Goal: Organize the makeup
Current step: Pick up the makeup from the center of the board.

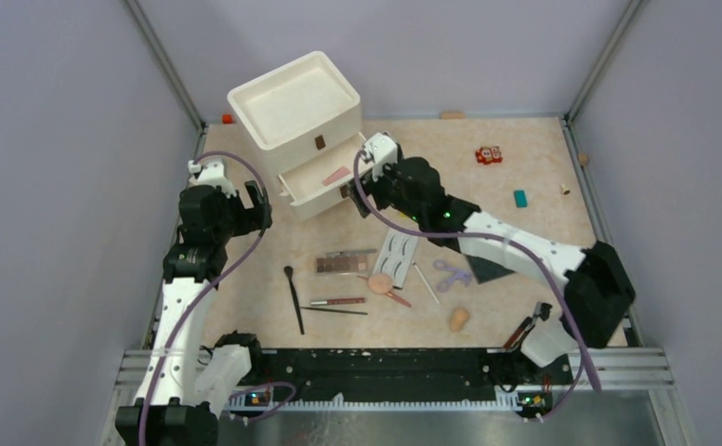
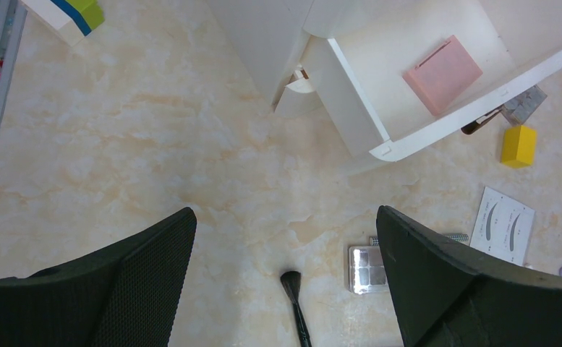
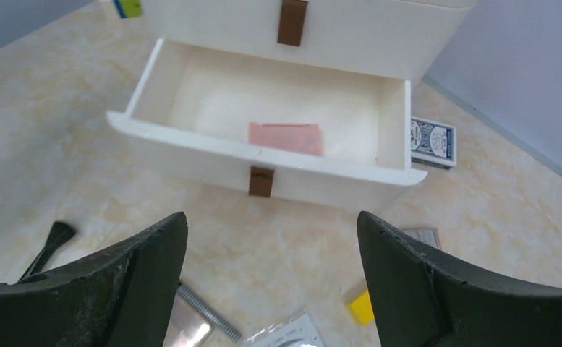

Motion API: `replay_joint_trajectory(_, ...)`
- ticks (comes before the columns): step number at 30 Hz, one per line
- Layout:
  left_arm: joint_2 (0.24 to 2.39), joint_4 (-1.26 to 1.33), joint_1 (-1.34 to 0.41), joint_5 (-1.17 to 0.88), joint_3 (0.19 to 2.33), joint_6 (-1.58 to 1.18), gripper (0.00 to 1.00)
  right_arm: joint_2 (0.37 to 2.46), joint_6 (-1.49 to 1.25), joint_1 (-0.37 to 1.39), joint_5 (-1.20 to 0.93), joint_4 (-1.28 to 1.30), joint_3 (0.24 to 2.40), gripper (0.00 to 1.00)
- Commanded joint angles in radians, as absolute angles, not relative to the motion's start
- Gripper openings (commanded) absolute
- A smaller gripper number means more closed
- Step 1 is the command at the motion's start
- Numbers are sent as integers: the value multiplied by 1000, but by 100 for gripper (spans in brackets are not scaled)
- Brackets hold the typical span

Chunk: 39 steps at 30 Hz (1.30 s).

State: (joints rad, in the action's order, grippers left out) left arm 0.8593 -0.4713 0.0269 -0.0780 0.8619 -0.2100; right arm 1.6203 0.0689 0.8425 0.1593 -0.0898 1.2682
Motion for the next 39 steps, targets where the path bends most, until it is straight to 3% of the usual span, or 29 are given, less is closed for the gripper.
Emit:
replay_joint_trajectory(1,853,-430,36,-84,873,-201,99,1411,141,850,-92,-154,1060,85)
replay_joint_trajectory(5,856,-430,39,-86,872,-201,99,1352,237,850,-296,-81,948,85)
replay_joint_trajectory(12,856,-431,41,-82,871,-201,99,1449,377,873,-605,-66,930,82)
replay_joint_trajectory(15,852,-431,41,-76,872,-200,99,1528,400,930,-610,-61,954,76)
replay_joint_trajectory(20,854,-431,42,-76,872,-199,99,1660,406,995,-612,-39,1000,55)
replay_joint_trajectory(22,854,-432,42,-77,871,-199,99,1694,401,1005,-607,-44,1000,52)
replay_joint_trajectory(28,859,-430,43,-83,872,-200,99,1757,412,1022,-553,-31,1010,45)
replay_joint_trajectory(39,863,-430,42,-81,871,-200,99,1820,435,1024,-520,-6,1028,44)
